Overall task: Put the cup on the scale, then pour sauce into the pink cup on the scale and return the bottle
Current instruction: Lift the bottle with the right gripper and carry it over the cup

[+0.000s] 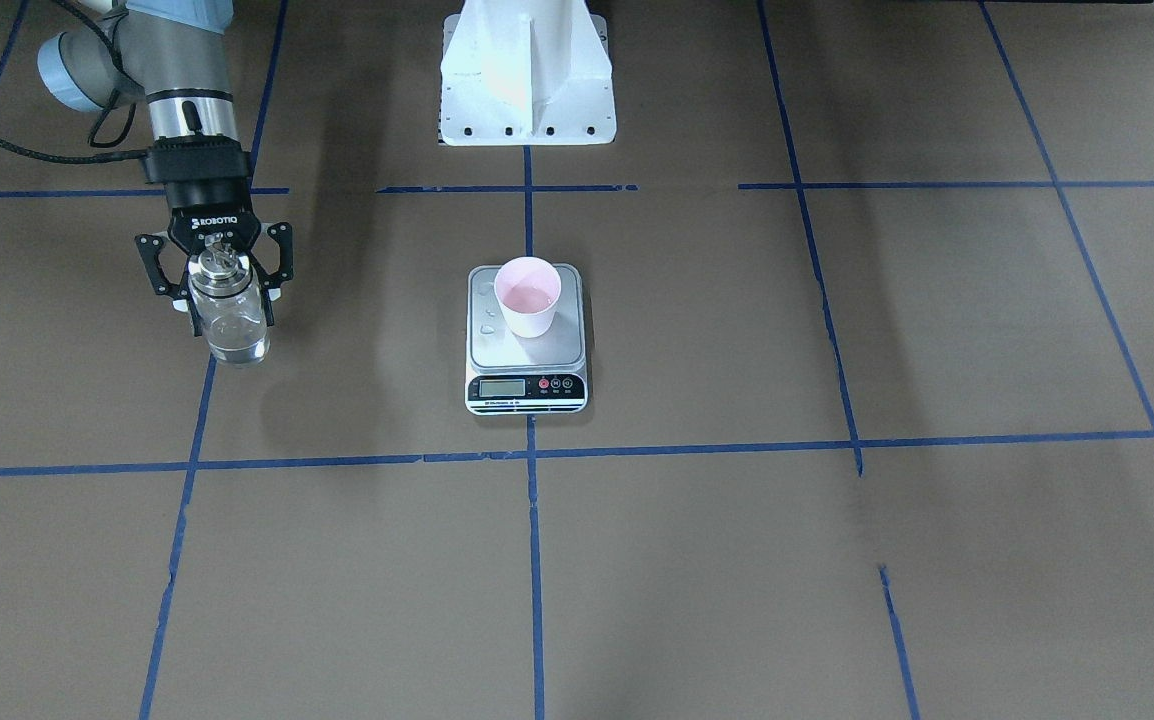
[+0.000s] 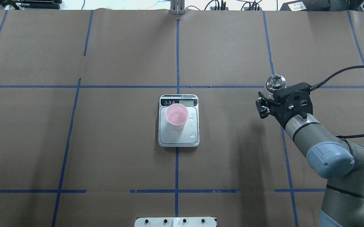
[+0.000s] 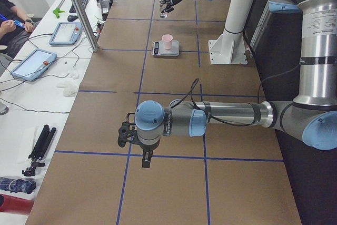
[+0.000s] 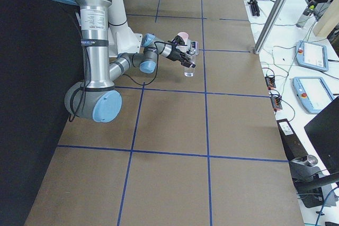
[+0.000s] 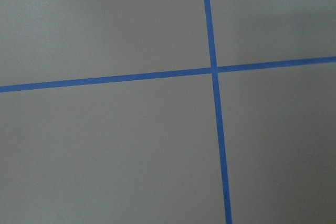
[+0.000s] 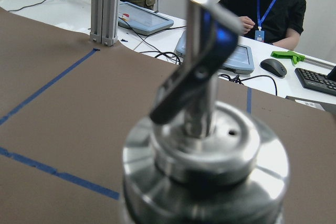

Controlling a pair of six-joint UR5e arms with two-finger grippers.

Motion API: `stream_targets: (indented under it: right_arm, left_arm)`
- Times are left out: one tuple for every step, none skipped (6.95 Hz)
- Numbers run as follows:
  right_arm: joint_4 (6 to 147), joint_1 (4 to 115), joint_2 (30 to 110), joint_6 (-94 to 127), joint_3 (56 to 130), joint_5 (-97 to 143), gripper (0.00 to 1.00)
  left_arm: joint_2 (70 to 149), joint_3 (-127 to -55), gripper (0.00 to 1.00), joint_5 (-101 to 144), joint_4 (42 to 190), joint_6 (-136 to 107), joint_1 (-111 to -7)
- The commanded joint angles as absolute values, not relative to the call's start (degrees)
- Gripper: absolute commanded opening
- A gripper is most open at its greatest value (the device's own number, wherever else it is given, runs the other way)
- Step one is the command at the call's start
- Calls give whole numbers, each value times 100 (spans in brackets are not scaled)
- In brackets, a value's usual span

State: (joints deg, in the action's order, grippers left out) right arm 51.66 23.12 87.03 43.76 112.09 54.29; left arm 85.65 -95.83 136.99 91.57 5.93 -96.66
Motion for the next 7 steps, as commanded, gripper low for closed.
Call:
stream_targets:
  right_arm:
    - [6792,2312,7845,3973,11215,5266,0]
    - [8343,2181,7196,3955,11241,4682,0]
    - [9246,1840,6659,3964,11180,4206,0]
    - [9716,1619,6384,3964,11084,3766,0]
    - [9938,1330,6268,3920,10848,2961,0]
    - [9940,1284,6180,3755,10567,2831,0]
    - [10054,1275,6153,3109,10495,2613,0]
  left_arm:
    - [8543,-9606,100,13702,9220,571,-9650]
    - [8543,-9606,100,13702,9220,563,-9633]
    - [8543,-9615,100,13702,9220,563,-9615]
    - [8543,-9615,100,13702,9220,563,-9607]
    - [8543,-9615,100,13702,9220,563,-9606]
    - [8543,-9615,100,13702,9220,563,-9598]
    - [8543,-9615,100,13702,9220,563,-9598]
